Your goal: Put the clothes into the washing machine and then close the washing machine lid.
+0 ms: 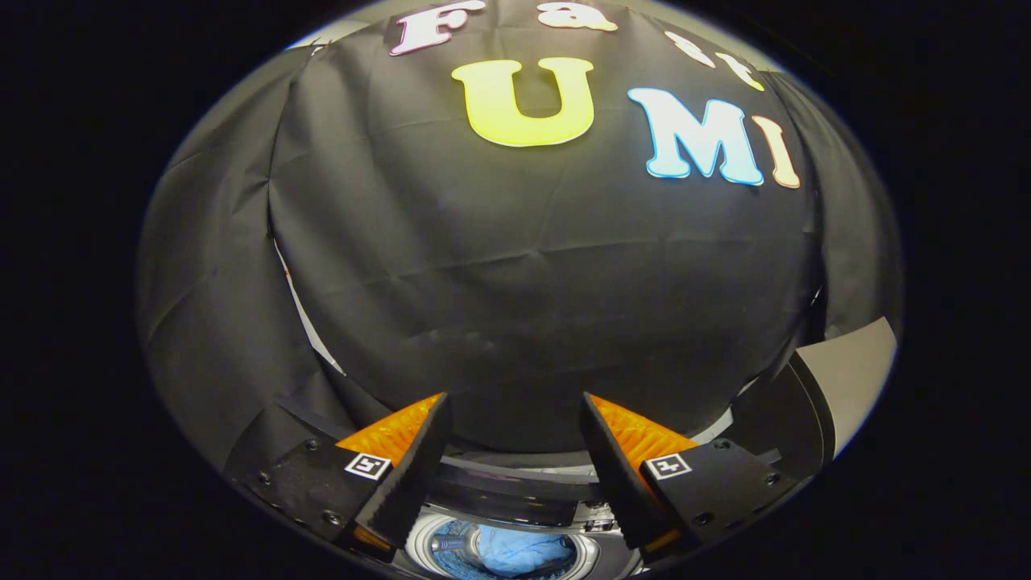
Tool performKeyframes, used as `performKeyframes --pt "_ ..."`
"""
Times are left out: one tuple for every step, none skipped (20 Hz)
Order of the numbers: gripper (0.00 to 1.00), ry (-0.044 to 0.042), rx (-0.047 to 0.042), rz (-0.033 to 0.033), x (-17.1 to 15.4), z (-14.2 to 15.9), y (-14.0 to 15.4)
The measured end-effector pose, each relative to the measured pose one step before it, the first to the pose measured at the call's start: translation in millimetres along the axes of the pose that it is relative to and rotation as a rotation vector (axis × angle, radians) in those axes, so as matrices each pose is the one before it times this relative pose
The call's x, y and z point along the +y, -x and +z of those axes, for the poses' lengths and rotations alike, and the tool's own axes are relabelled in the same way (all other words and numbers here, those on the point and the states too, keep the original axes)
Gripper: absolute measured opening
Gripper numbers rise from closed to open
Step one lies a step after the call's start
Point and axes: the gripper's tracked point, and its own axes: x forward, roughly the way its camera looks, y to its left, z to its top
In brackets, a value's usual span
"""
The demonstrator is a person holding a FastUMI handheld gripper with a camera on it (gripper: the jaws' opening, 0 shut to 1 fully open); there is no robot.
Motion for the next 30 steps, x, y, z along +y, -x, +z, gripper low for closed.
performKeyframes --pt "0.99 -0.00169 -0.00120 0.00085 -0.15 0.16 1.38" --pt "0.99 0.00410 -0.00647 0.00218 0.72 -0.40 2.55" --pt "0.99 0.00222 -0.01057 0.00209 0.51 -0.44 2.63" --pt "0.99 0.00472 -0.01136 0.00295 0.82 -1.00 0.12" --pt "0.99 0.00302 -0.01794 -0.00141 -0.22 0.81 3.83" --pt "0.99 0.00207 -0.01010 -0.00159 0.01 -0.64 2.34" --pt "0.99 -0.00159 -0.00363 -0.00308 0.78 -1.00 2.95" --pt "0.99 -0.00017 -0.00348 -0.00084 1.25 -2.19 1.33" --pt "0.99 0.00056 -0.00333 0.00104 0.60 -0.64 2.13" --pt "0.99 -0.00007 -0.00060 0.00173 0.38 -0.44 0.56" --pt "0.99 0.00053 -0.00164 0.00161 0.87 -0.05 1.14" --pt "0.99 0.00089 -0.00375 0.00144 0.41 -0.60 0.88" --pt "0.99 -0.00082 0.00046 -0.00031 0.23 -0.84 1.82" --pt "0.99 -0.00069 -0.00179 -0.00099 0.16 -1.48 0.94" --pt "0.99 0.00107 -0.00518 0.00005 0.45 -0.67 1.83" --pt "0.99 0.00141 -0.00670 -0.00037 0.71 -0.57 2.24" --pt "0.99 0.00125 -0.00678 0.00020 0.65 -0.59 3.50" --pt "0.99 0.00148 -0.00664 0.00034 0.73 -1.58 1.45" --pt "0.99 0.00188 -0.00621 0.00079 0.39 -0.95 3.28" --pt "0.99 0.00138 -0.00702 0.00109 1.57 -1.46 2.15" --pt "0.99 0.00120 -0.00609 0.00090 0.70 -0.86 3.84" --pt "0.99 0.00112 -0.00533 0.00047 0.76 -1.96 1.00" --pt "0.99 -0.00042 -0.00347 0.00121 0.48 -2.23 3.75" --pt "0.99 0.00233 -0.00394 0.00136 1.12 -2.29 2.43" --pt "0.99 0.00251 -0.00560 0.00021 0.77 -1.38 4.07" --pt "0.99 0.00103 -0.00626 -0.00134 0.90 -2.85 2.46" --pt "0.99 0.00059 -0.00687 -0.00180 0.59 -2.36 4.38" --pt "0.98 0.00189 -0.01063 -0.00246 1.23 -2.17 3.53" --pt "0.98 0.00790 -0.01710 0.00114 1.67 -1.82 4.22" --pt "0.98 0.00140 -0.01958 -0.00003 0.50 -1.67 1.57"
